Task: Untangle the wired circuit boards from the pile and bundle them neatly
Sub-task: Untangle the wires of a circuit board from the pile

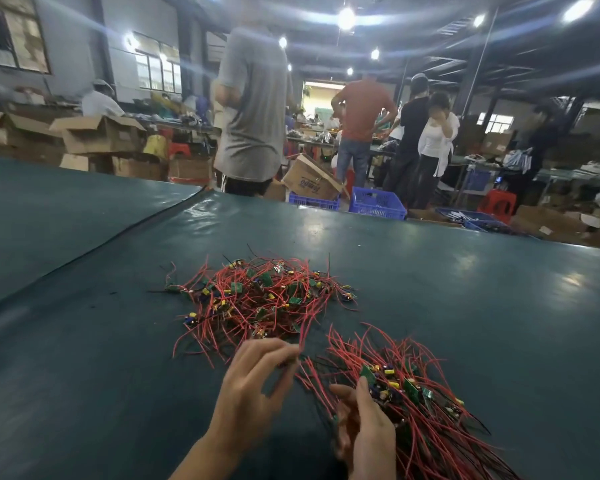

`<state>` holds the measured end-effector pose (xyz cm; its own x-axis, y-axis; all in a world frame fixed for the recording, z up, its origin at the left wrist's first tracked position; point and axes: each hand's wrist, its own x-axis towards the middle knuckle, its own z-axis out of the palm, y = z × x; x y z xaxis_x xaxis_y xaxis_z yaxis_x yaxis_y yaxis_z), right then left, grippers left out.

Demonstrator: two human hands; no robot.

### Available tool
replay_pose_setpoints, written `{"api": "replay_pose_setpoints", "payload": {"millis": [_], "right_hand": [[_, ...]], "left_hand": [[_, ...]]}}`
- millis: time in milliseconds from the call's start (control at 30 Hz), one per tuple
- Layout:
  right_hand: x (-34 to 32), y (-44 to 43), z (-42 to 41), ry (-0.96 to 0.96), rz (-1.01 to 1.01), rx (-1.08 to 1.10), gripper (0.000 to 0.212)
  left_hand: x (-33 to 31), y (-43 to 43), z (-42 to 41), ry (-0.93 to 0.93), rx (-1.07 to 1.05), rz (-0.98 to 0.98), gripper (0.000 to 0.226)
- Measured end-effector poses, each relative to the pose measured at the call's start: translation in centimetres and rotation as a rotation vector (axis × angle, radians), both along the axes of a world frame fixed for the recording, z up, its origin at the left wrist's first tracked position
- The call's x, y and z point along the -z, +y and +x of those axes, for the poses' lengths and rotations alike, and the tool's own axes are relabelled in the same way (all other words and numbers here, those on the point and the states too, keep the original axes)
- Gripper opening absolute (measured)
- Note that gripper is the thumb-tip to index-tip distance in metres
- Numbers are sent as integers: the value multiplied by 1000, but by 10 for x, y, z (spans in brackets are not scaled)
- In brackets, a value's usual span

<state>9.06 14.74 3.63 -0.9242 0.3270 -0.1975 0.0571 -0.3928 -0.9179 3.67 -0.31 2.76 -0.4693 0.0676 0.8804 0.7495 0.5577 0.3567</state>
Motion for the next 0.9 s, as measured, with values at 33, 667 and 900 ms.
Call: {"api": "replay_pose_setpoints", "payload": {"millis": [33, 667, 900], "right_hand": [[0, -1, 1, 10, 37, -10, 44], [2, -6, 6, 104, 245, 71, 27], [0, -11, 7, 144, 192, -10, 29]], "left_hand": [[3, 4, 4, 35, 23, -34, 17], [9, 12, 24, -136, 161, -222, 43], [1, 19, 25, -876, 481, 304, 52]]}}
